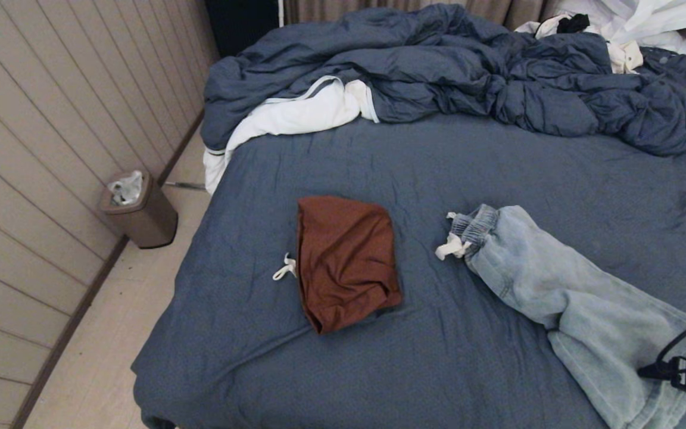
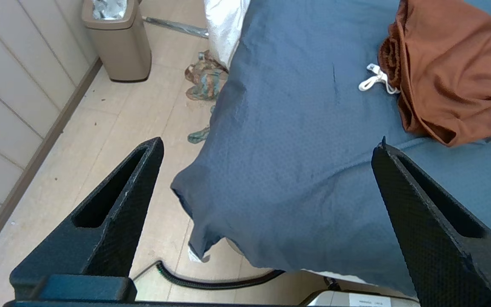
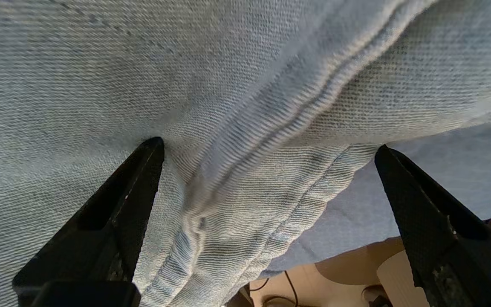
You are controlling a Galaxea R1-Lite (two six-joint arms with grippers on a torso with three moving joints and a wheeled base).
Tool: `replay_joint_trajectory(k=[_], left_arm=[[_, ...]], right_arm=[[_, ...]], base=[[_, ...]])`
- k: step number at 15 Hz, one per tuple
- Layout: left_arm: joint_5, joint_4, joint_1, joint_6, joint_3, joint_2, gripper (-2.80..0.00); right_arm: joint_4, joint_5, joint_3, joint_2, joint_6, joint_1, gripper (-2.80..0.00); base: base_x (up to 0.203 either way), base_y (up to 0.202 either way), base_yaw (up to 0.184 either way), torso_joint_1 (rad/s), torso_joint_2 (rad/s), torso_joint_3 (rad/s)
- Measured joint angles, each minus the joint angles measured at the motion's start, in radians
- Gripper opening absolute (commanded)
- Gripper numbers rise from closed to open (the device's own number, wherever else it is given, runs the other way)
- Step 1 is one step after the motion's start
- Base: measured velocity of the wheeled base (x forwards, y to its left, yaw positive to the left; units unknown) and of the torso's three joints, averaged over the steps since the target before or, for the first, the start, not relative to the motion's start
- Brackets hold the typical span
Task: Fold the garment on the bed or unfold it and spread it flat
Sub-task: Fold the blue shorts
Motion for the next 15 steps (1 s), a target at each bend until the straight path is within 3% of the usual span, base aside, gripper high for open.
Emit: replay_joint_trajectory(k=[2, 3, 15], left_arm=[[0.000, 0.000, 0.000, 0.000, 0.000, 0.000, 0.00], [0.000, -0.001, 0.000, 0.000, 0.000, 0.000, 0.00], [0.000, 0.000, 0.000, 0.000, 0.000, 0.000, 0.00]], right_arm=[[-0.002, 0.000, 0.000, 0.008, -0.001, -0.001, 0.00], [-0.003, 0.000, 0.000, 0.010, -0.002, 0.000, -2.80], [-0.018, -0.002, 0.016, -0.024, -0.012, 0.026, -2.80]], base=[[0.000, 0.000, 0.000, 0.000, 0.00, 0.000], [0.000, 0.000, 0.000, 0.000, 0.00, 0.000], [0.000, 0.000, 0.000, 0.000, 0.00, 0.000]])
